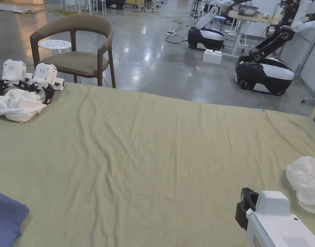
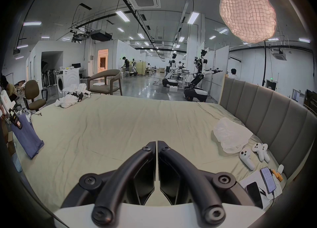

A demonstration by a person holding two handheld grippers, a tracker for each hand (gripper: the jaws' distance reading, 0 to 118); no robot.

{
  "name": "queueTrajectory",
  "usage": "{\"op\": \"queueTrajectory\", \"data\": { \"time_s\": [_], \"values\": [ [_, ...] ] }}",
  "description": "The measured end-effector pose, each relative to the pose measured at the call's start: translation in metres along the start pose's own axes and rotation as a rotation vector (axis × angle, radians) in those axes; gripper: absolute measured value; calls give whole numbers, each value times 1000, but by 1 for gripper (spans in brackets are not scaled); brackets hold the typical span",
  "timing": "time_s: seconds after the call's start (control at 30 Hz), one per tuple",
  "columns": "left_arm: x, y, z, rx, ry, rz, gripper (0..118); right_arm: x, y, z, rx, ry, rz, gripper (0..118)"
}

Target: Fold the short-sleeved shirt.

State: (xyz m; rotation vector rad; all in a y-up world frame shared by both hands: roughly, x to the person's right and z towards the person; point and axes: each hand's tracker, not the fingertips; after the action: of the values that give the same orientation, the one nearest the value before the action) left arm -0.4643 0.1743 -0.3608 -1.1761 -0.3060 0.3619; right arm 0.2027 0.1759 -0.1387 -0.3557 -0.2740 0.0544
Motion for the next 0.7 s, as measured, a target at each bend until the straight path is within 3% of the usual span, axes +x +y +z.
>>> {"op": "queueTrajectory", "data": {
  "time_s": [0.03,0.13,0.43,0.53,0.7],
  "values": [
    [-43,29,-8,-4,25,1,37,-1,-1,-1,-5,3,1,1],
    [-47,35,-1,63,146,-43,68,-4,-5,-3,-19,11,7,1],
    [17,0,30,203,370,-165,69,-1,-7,-3,-25,8,-3,1],
    [44,-13,27,252,357,-207,69,0,-10,-3,-27,9,-10,1],
    [89,-45,-3,337,195,-329,69,5,-17,-3,-28,9,-27,1]
  ]
}}
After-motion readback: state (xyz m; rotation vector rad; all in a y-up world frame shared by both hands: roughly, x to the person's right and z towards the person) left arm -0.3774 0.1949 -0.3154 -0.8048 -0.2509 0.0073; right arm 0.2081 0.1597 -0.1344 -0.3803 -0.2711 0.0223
